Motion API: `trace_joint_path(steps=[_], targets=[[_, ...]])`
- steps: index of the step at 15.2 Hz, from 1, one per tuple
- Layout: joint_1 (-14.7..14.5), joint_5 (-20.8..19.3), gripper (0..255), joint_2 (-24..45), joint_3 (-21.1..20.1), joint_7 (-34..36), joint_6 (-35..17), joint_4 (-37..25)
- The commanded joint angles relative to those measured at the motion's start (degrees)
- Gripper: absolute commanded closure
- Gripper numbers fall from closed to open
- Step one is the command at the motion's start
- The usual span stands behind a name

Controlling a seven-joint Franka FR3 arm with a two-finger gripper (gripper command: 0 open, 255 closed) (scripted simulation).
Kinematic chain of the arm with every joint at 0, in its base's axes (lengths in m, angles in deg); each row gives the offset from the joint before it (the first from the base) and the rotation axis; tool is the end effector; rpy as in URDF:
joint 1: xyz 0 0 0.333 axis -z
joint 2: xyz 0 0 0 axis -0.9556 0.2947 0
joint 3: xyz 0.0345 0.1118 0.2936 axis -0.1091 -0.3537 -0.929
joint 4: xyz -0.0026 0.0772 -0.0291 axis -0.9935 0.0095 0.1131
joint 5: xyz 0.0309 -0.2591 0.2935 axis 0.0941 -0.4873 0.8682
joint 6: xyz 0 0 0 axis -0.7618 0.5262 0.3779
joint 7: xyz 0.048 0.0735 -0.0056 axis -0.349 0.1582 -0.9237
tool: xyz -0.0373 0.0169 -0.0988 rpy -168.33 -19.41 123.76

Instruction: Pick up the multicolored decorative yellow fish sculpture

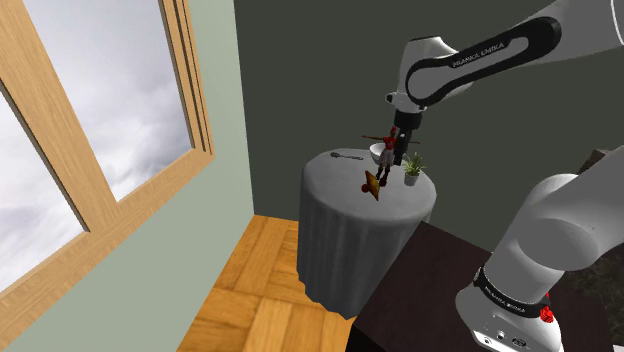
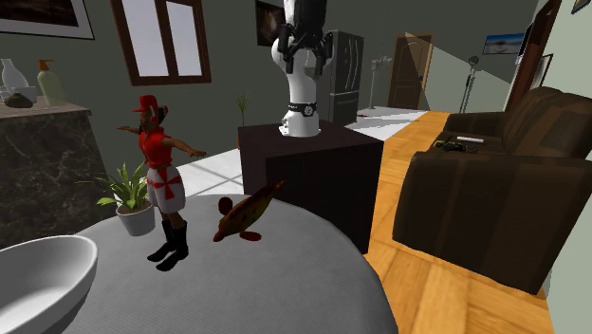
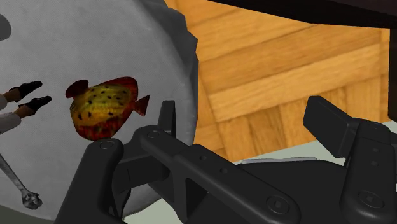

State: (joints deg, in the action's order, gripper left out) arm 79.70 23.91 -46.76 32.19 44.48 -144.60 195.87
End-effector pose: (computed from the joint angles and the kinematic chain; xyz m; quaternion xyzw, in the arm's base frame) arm 0.3707 -0.1547 0.4142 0.9939 0.1020 -0.0233 0.0345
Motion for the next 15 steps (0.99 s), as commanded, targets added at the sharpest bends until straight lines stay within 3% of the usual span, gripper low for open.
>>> trace_joint_path(steps=[1,8,15], targets=[[0.45,-0.75,0,3.49,1.55,-1.89,-3.34,-0.62],[1.57,-0.44,0,18.23,6.56,-9.1,-15.32,-4.67],[3.85,5.41,0,34.46,8.62,-18.56,-24.63,-12.49]])
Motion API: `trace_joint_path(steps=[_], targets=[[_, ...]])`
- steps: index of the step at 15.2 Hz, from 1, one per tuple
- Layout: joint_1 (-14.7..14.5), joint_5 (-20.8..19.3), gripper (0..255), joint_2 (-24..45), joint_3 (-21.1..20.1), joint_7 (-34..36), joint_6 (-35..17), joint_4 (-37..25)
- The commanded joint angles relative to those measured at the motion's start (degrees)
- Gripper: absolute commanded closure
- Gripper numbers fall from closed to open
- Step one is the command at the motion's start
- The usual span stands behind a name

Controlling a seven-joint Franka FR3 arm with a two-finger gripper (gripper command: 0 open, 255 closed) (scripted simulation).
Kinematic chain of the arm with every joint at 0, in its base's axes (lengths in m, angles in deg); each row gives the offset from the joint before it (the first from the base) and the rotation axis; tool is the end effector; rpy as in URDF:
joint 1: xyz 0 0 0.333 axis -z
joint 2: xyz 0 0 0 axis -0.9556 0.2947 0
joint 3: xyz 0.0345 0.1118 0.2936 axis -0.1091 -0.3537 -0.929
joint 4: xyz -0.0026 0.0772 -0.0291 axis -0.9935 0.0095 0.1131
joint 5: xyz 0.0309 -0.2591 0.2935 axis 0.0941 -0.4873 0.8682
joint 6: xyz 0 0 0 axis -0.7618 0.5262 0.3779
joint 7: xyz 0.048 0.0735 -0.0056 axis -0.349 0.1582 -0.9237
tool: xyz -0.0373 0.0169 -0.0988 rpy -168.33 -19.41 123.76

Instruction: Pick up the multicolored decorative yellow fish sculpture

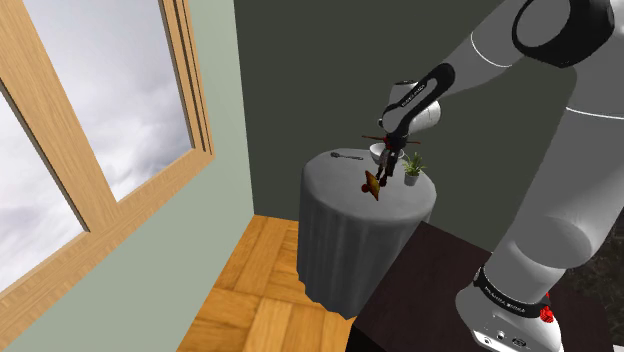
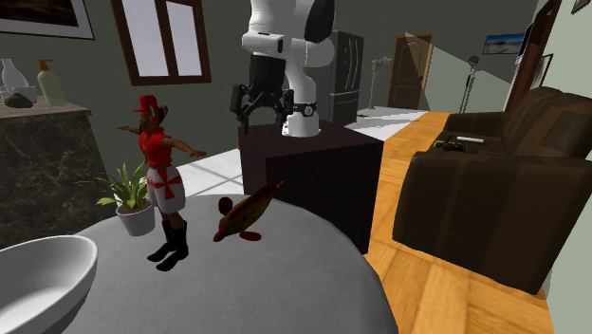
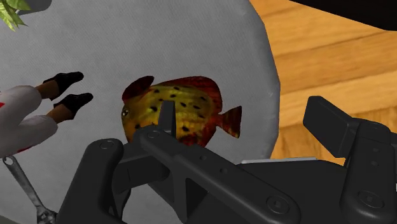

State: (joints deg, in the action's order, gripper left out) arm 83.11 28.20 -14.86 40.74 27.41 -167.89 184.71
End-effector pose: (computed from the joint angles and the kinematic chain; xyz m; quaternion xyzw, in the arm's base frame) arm 0.4306 -0.2814 0.2876 0.9881 0.1367 -0.0248 0.0654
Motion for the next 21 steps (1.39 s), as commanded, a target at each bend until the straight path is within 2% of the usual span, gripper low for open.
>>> trace_joint_path(steps=[1,6,11,20,21], targets=[[1.11,2.19,0,4.88,-0.09,-2.9,-2.35,-2.76],[5.38,6.89,0,16.14,-1.99,-9.12,-6.03,-11.0],[9.69,9.35,0,25.74,-4.25,-13.07,-7.57,-19.95],[10.87,10.5,0,30.75,-5.67,-13.23,-11.39,-21.1],[10.85,10.5,255,30.72,-5.66,-13.22,-11.37,-21.08]])
